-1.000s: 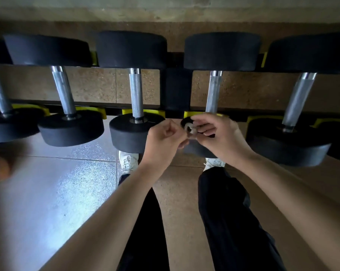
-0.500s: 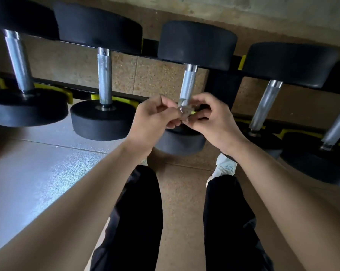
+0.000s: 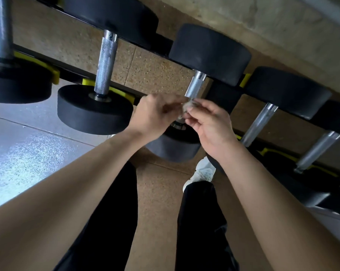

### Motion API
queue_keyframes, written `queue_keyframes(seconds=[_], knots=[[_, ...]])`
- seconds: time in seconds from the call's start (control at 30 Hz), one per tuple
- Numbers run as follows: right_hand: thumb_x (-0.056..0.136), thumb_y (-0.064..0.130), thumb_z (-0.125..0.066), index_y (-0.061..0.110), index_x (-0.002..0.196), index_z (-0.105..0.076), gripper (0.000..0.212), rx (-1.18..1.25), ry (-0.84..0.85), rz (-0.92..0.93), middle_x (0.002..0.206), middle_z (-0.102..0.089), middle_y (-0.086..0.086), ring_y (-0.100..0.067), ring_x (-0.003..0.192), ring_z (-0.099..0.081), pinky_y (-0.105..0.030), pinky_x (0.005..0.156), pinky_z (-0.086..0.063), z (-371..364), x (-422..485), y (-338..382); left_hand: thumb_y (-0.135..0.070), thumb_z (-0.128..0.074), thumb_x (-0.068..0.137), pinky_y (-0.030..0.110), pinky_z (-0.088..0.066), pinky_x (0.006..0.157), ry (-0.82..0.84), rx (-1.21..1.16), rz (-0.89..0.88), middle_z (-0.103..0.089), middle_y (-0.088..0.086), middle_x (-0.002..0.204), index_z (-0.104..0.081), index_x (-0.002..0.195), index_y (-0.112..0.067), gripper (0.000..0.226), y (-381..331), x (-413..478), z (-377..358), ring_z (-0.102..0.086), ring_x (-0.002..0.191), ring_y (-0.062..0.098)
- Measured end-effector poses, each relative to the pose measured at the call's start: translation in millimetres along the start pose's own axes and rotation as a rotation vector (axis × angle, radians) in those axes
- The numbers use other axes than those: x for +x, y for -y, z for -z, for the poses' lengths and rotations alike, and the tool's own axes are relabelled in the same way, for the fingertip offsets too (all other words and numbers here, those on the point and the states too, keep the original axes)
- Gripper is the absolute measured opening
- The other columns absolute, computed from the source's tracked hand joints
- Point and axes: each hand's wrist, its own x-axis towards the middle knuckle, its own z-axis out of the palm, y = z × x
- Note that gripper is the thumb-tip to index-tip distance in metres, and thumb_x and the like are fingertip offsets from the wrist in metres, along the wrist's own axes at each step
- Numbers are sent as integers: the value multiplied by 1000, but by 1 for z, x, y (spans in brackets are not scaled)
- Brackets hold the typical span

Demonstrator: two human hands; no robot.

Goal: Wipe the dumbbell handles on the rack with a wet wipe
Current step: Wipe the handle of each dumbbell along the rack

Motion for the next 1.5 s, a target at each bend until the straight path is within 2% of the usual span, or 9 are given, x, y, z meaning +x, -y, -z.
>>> queue_keyframes(seconds=[0.23, 0.43, 0.63, 0.8, 0.9, 0.97, 1.1, 1.23, 1.5], knots=[[87, 23, -78, 18, 93, -78, 8, -127, -138, -149, 81, -71, 7, -7, 75, -61, -23, 73, -49, 2, 7, 1, -27, -74, 91, 14, -54, 81, -65, -14, -45, -79, -5, 101, -75, 123, -18, 33, -5, 3, -17, -70, 87, -1], [94, 27, -68, 15, 94, -74, 13, -126, -64, -247, 86, -72, -1, -14, 75, -62, -29, 72, -51, 5, 9, 5, -37, -80, 86, 27, -57, 66, -147, 37, 11, -78, -7, 81, -82, 102, -25, 20, -1, 16, -18, -73, 72, 8], [85, 21, -79, 22, 121, -71, 37, -586, -258, 169, 96, -73, 12, -1, 91, -70, -25, 83, -58, 19, 22, -13, -34, -72, 91, 29, -57, 70, -306, 1, 205, -77, -8, 80, -82, 94, -24, 14, 4, 48, -18, -72, 76, 9], [87, 18, -78, 16, 134, -63, 49, -619, -161, 303, 103, -76, 2, -1, 83, -72, -17, 76, -54, 10, 20, -46, -24, -66, 92, 9, -34, 53, -234, 127, 124, -57, -16, 59, -72, 72, -19, 21, -2, 60, -36, -52, 53, 0], [88, 22, -77, 17, 134, -63, 48, -697, -236, 386, 108, -75, 5, 3, 87, -69, -16, 82, -53, 6, 18, -53, -25, -67, 92, 25, -37, 51, -167, 190, 107, -56, -7, 60, -69, 70, -15, 24, 8, 45, -32, -48, 51, 10], [86, 19, -78, 16, 140, -59, 57, -716, -291, 403, 116, -72, 1, -11, 102, -70, -32, 94, -56, 5, 19, -57, -31, -69, 93, 30, -34, 52, -93, 267, 147, -59, -3, 63, -74, 75, -11, 27, 16, 27, -30, -53, 56, 18], [79, 6, -80, 12, 138, -58, 63, -775, -312, 494, 107, -63, -2, -21, 89, -68, -44, 84, -58, 5, 19, -61, -37, -75, 89, 34, -48, 57, 1, 260, 308, -71, 8, 71, -78, 78, -10, 29, 21, 14, -30, -66, 69, 25], [79, 1, -81, 9, 137, -57, 63, -782, -249, 611, 98, -67, -4, -15, 79, -69, -32, 78, -60, 6, 18, -54, -42, -78, 86, 9, -37, 46, -71, 48, 435, -65, -11, 61, -72, 71, -26, 23, 5, 29, -32, -56, 51, -4], [77, -3, -69, 16, 103, -79, 34, -753, -335, 662, 91, -78, 5, -10, 85, -74, -40, 83, -60, 7, 58, -9, -37, -87, 72, 25, -56, 71, -224, -130, 373, -72, -12, 73, -70, 73, -29, 18, -26, 68, -42, -70, 74, 8]])
